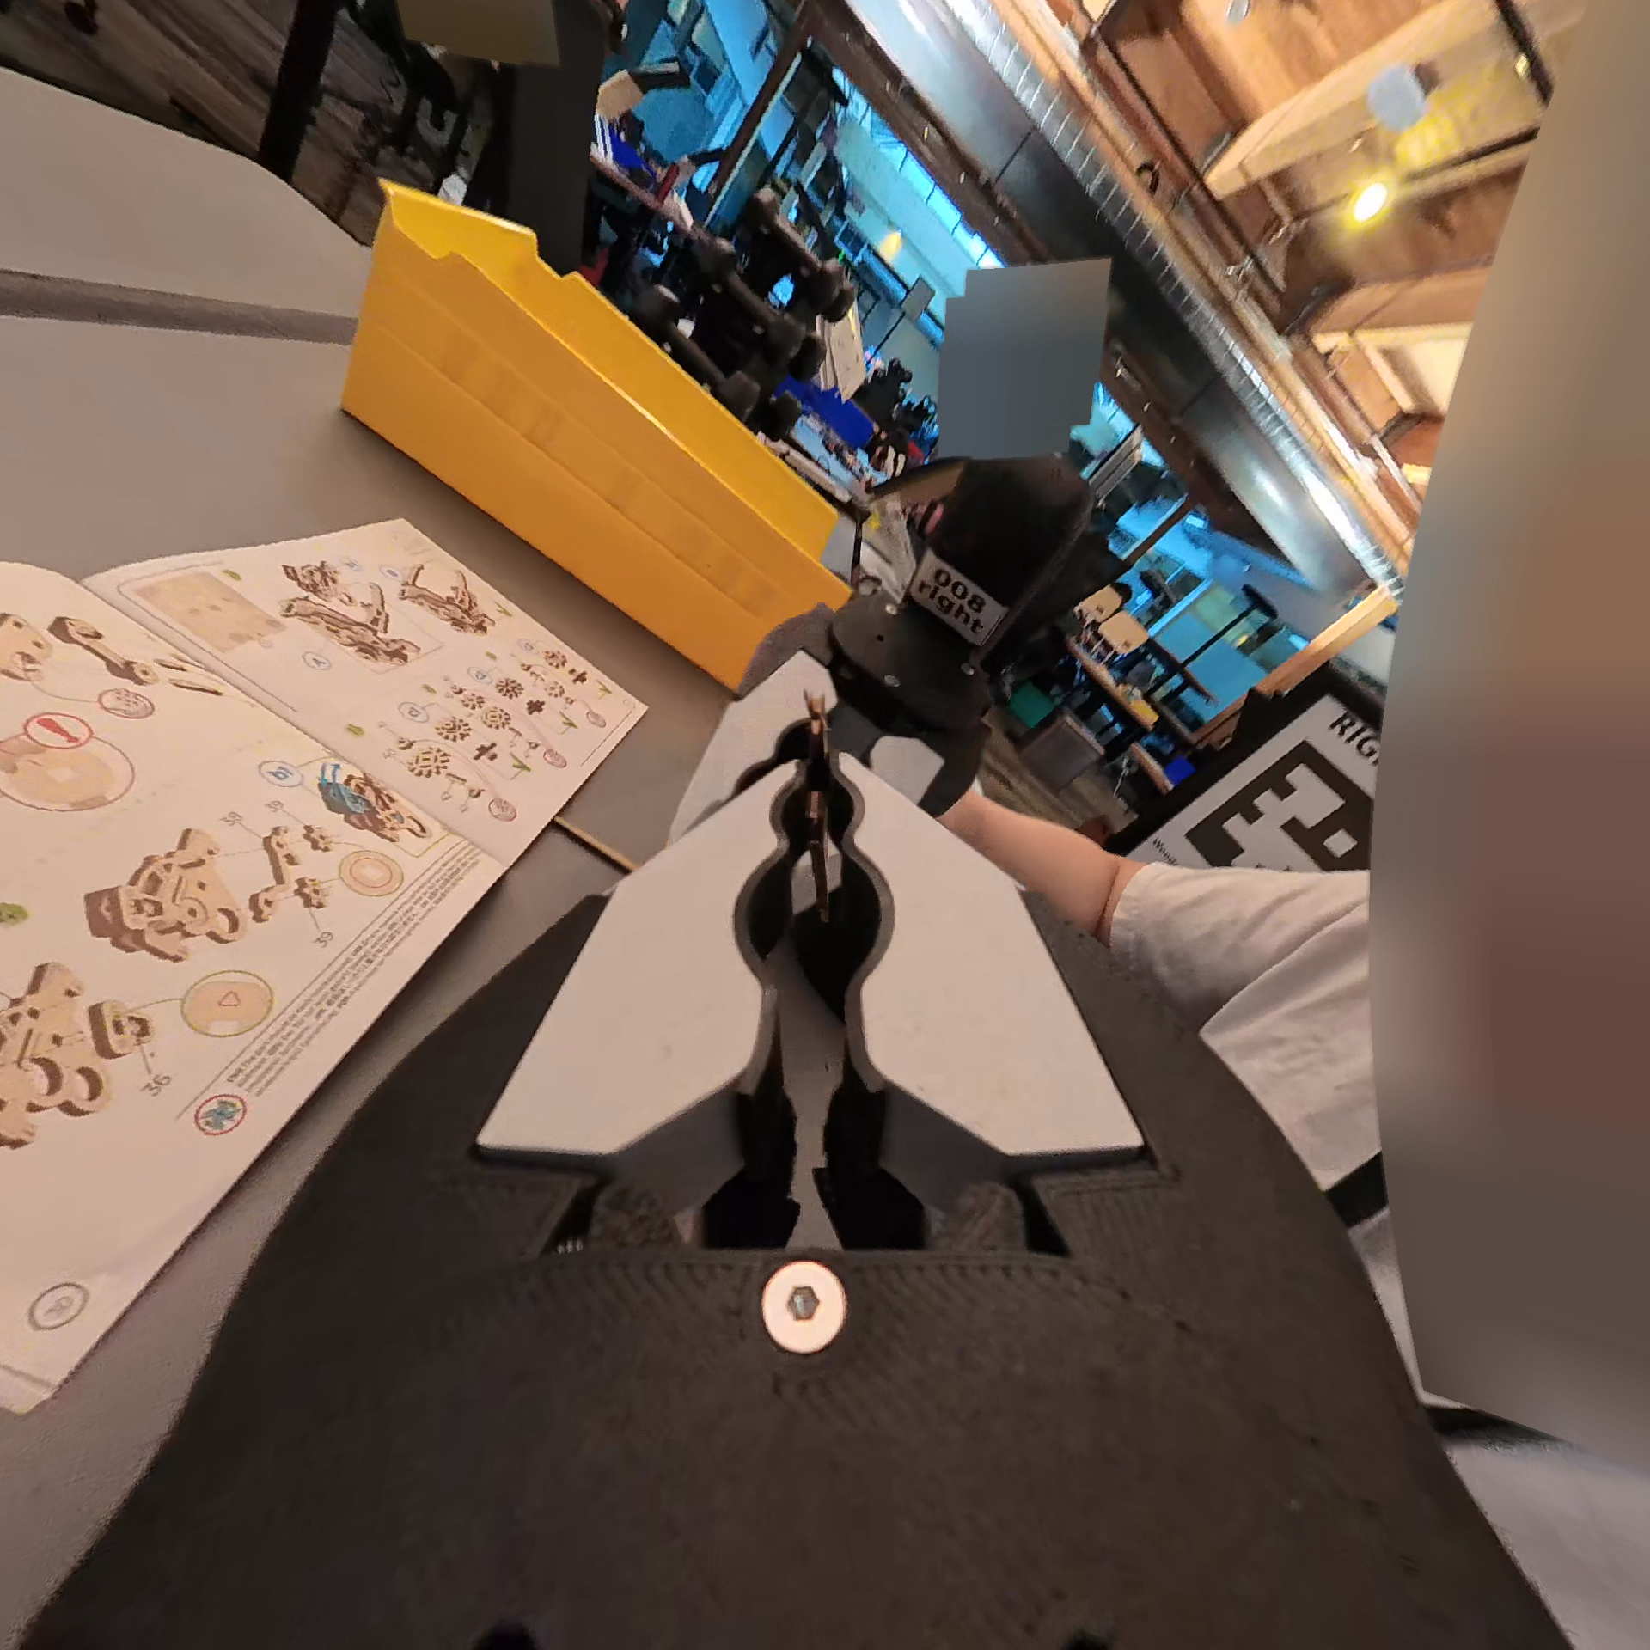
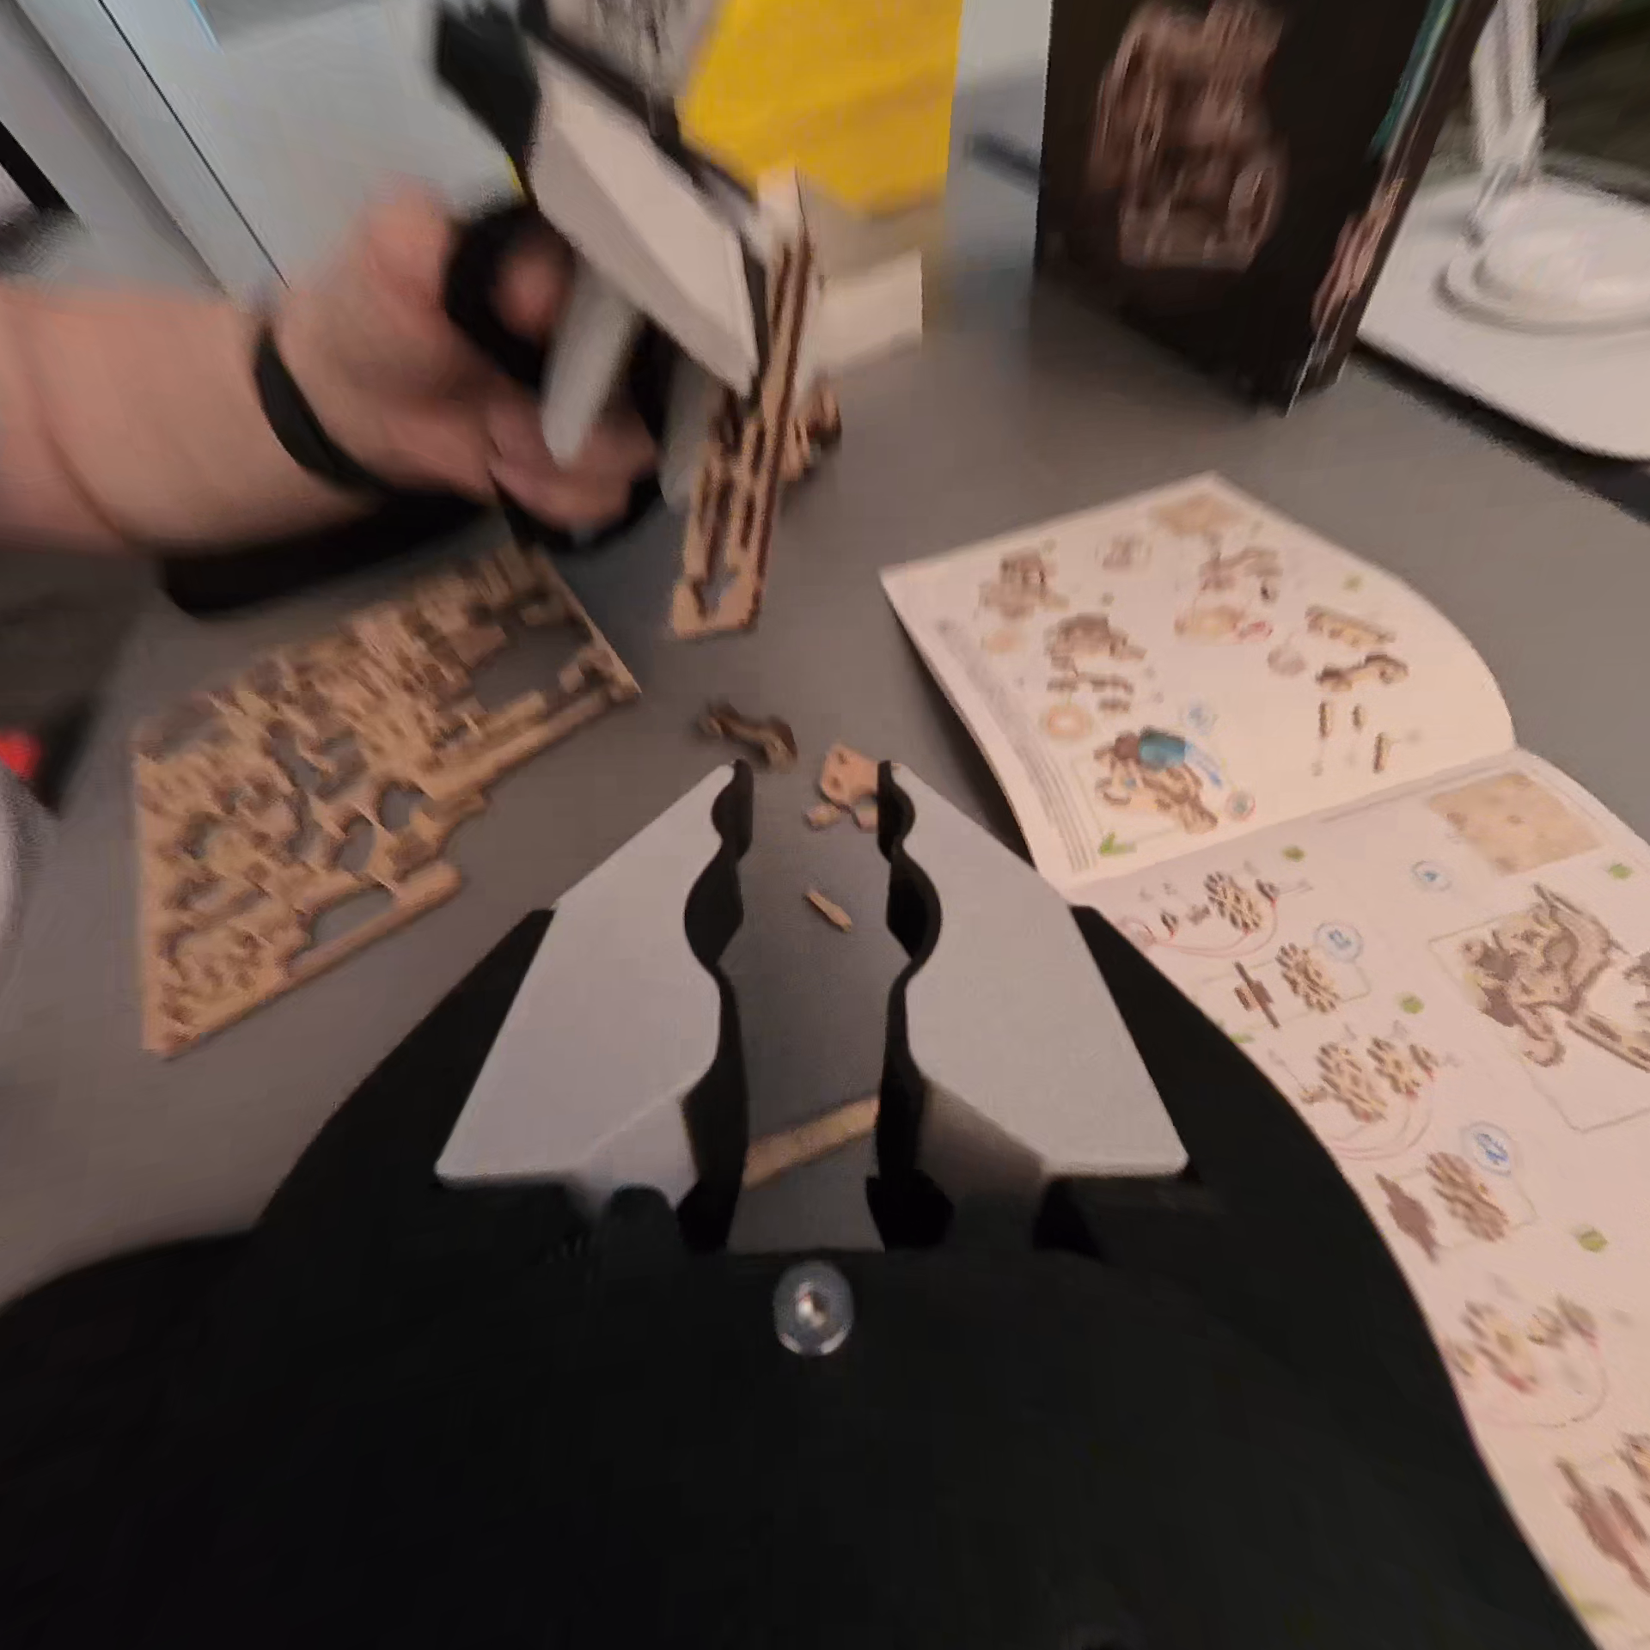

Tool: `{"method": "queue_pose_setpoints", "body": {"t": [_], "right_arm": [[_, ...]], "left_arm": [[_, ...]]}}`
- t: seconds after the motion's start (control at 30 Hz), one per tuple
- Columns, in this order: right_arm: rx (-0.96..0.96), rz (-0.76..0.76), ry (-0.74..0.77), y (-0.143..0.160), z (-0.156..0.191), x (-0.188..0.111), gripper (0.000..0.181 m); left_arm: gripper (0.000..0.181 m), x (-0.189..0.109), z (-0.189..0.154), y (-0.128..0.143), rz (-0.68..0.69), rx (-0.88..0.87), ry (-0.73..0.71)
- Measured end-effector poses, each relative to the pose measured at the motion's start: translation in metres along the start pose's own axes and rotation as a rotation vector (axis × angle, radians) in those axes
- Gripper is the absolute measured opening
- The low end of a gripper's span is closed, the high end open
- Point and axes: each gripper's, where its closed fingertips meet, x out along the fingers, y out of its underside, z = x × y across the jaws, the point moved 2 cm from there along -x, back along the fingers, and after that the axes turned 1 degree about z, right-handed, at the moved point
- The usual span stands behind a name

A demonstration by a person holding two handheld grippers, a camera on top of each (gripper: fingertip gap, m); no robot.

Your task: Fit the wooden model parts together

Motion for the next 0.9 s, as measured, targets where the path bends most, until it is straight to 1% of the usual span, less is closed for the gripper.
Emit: {"method": "queue_pose_setpoints", "body": {"t": [0.1,0.17,0.2,0.23,0.33,0.37,0.4,0.53,0.6,0.67,0.7,0.73,0.77,0.8,0.87,0.9], "right_arm": [[0.231,-0.212,-0.144,-0.028,0.01,-0.012,0.029],[0.408,-0.289,-0.238,-0.034,0.01,-0.013,0.03],[0.462,-0.293,-0.272,-0.033,0.01,-0.013,0.019],[0.471,-0.295,-0.324,-0.032,0.014,-0.014,0.0],[0.458,-0.339,-0.339,-0.037,0.011,-0.023,0.0],[0.457,-0.343,-0.353,-0.038,0.012,-0.027,0.0],[0.461,-0.341,-0.361,-0.038,0.012,-0.03,0.0],[0.463,-0.307,-0.356,-0.033,0.011,-0.035,0.0],[0.462,-0.283,-0.363,-0.03,0.012,-0.034,0.0],[0.454,-0.269,-0.364,-0.028,0.013,-0.033,0.0],[0.451,-0.262,-0.366,-0.027,0.012,-0.033,0.0],[0.443,-0.251,-0.363,-0.026,0.012,-0.032,0.0],[0.43,-0.244,-0.359,-0.025,0.011,-0.033,0.0],[0.415,-0.234,-0.36,-0.025,0.012,-0.033,0.0],[0.38,-0.207,-0.337,-0.022,0.011,-0.034,0.0],[0.369,-0.209,-0.336,-0.022,0.01,-0.035,0.0]], "left_arm": [[0.0,0.003,-0.003,-0.002,-0.04,0.001,0.013],[0.0,0.006,-0.005,-0.001,-0.047,0.011,0.022],[0.0,0.008,-0.007,0.0,-0.051,0.013,0.03],[0.001,0.01,-0.008,0.001,-0.047,0.013,0.032],[0.0,0.01,-0.008,0.002,-0.039,0.043,0.026],[0.007,0.008,-0.008,0.001,-0.041,0.053,0.024],[0.013,0.006,-0.007,-0.001,-0.045,0.062,0.015],[0.023,-0.003,-0.004,-0.01,-0.051,0.127,-0.021],[0.028,-0.003,-0.007,-0.012,-0.049,0.134,-0.009],[0.028,0.001,-0.006,-0.008,-0.025,0.13,-0.014],[0.028,0.005,-0.007,-0.005,-0.009,0.133,-0.007],[0.022,0.008,-0.008,-0.002,0.008,0.138,0.007],[0.012,0.012,-0.009,0.002,0.032,0.146,0.01],[0.007,0.016,-0.007,0.005,0.06,0.156,-0.002],[0.0,0.021,-0.014,0.009,0.089,0.18,0.032],[0.0,0.022,-0.014,0.009,0.096,0.189,0.02]]}}
